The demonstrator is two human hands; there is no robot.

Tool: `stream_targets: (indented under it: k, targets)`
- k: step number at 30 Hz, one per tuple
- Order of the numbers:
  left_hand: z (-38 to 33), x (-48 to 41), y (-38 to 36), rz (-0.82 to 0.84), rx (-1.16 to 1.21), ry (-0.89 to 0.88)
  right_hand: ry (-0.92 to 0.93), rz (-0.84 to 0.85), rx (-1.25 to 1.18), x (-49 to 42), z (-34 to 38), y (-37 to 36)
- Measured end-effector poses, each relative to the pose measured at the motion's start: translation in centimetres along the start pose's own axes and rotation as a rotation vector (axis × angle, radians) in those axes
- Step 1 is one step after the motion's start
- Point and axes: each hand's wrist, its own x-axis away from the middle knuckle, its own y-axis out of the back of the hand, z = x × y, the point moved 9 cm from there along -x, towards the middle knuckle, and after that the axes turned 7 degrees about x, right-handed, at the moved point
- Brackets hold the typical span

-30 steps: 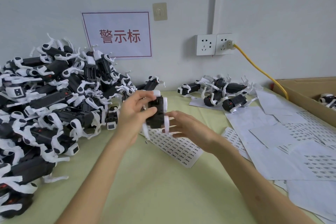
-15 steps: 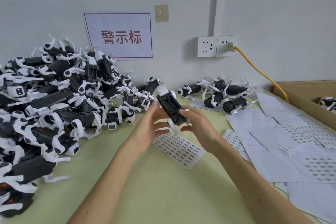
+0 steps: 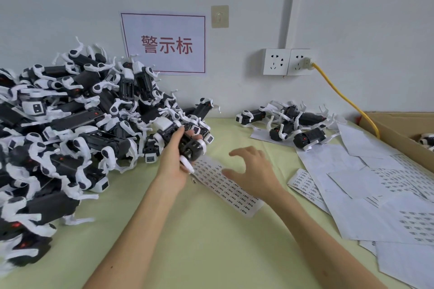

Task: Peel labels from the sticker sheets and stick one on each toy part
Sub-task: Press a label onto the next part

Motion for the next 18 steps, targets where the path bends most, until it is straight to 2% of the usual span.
stream_targets:
  k: [2, 4, 8, 14, 18]
  targets:
    - [0.1, -0.1, 0.7, -0.028, 0.046, 0.078, -0.051, 0.117, 0.189, 0.3, -0.5, -2.0]
    - [0.7, -0.1, 0.9, -0.051, 0.085, 0.141, -0.081, 0.159, 0.225, 0.4, -0.7, -2.7]
    - [0.6, 0.1, 1.5, -0.125, -0.012, 0.116, -0.103, 0.208, 0.126, 0.1, -1.0, -2.4]
    - [0.2, 0.6, 0.9, -0.114, -0.103, 0.074, -0.133, 0.304, -0.006, 0.2, -1.0, -2.2]
    - [0.1, 0.7, 1.3, -0.159, -0.068, 0.063, -0.084, 0.251, -0.018, 0.4, -0.4, -2.2]
